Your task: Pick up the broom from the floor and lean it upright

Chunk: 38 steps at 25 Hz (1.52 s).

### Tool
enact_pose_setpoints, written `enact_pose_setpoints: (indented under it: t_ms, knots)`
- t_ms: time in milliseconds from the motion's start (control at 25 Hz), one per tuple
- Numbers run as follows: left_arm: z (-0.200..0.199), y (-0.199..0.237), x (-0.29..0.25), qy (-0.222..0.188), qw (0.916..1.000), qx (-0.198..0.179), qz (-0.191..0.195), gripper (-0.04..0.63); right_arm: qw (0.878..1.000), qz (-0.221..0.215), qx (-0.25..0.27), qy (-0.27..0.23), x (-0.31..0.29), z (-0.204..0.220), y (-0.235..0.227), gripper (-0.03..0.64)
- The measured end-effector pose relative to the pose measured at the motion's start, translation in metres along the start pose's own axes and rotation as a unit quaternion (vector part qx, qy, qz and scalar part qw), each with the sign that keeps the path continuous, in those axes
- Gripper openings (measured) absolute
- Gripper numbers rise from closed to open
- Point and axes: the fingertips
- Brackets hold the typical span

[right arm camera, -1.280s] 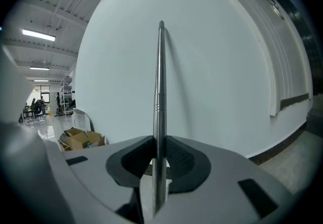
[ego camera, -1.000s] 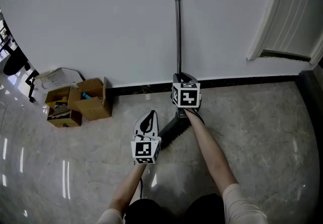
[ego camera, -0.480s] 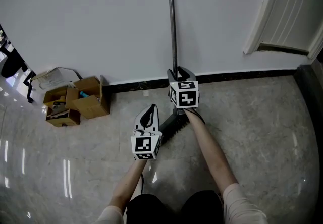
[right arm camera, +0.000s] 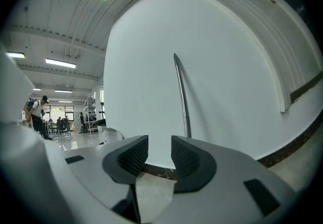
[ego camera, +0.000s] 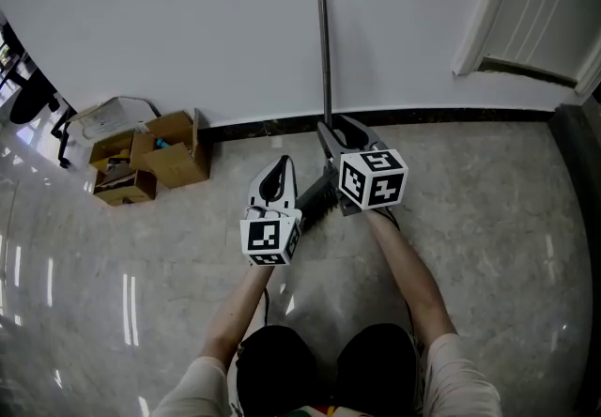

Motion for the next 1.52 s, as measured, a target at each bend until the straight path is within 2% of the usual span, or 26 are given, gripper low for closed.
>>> enact_pose_setpoints:
  t_ms: [40, 200, 320, 560, 800, 1120, 1240, 1320, 1440, 1520]
  knots:
    - [0.002, -0.004, 0.004, 0.002, 1.0000, 0.002, 0.001, 0.044, 1.000, -0.001, 0.001, -0.004, 0.010, 0.002, 0.006, 0.148]
    - [0.010, -0.013, 0.023, 0.008, 0.9998, 0.019, 0.000, 0.044, 0.999, 0.003, 0.034, -0.016, 0.046, 0.013, 0.024, 0.018]
    - [0.021, -0.017, 0.037, 0.015, 0.9997, 0.016, -0.006, 0.044, 0.999, 0.007, 0.049, -0.012, 0.067, 0.030, 0.029, 0.014]
    - [0.041, -0.021, 0.043, 0.023, 0.9997, 0.007, -0.011, 0.044, 0.999, 0.006, 0.045, 0.019, 0.078, 0.072, 0.029, 0.014]
    - [0.062, -0.015, 0.030, 0.032, 0.9993, 0.012, -0.015, 0.044, 0.999, 0.006, 0.032, 0.041, 0.065, 0.101, 0.012, 0.014]
    - [0.097, 0.015, 0.002, 0.054, 0.9972, 0.022, -0.047, 0.044, 0.998, 0.013, 0.007, 0.061, 0.030, 0.130, -0.019, 0.014]
    - [0.089, 0.030, -0.013, 0.058, 0.9961, 0.024, -0.061, 0.044, 0.997, 0.014, 0.007, 0.073, 0.015, 0.117, -0.025, 0.014]
    - [0.069, 0.036, -0.020, 0.068, 0.9945, 0.030, -0.073, 0.044, 0.996, 0.015, 0.003, 0.088, 0.011, 0.097, -0.022, 0.014]
    - [0.009, 0.043, -0.025, 0.091, 0.9926, 0.019, -0.078, 0.044, 0.994, 0.029, -0.019, 0.100, 0.003, 0.040, -0.008, 0.014]
    - [-0.042, 0.047, -0.026, 0.109, 0.9900, 0.027, -0.085, 0.044, 0.994, 0.036, -0.012, 0.105, 0.000, -0.012, 0.006, 0.014]
Point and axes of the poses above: the fingertips, and each gripper's own axes: x backward along the fingers, y to its left, z out of its underside, and after that the axes turned 4 degrees about -y, right-handed
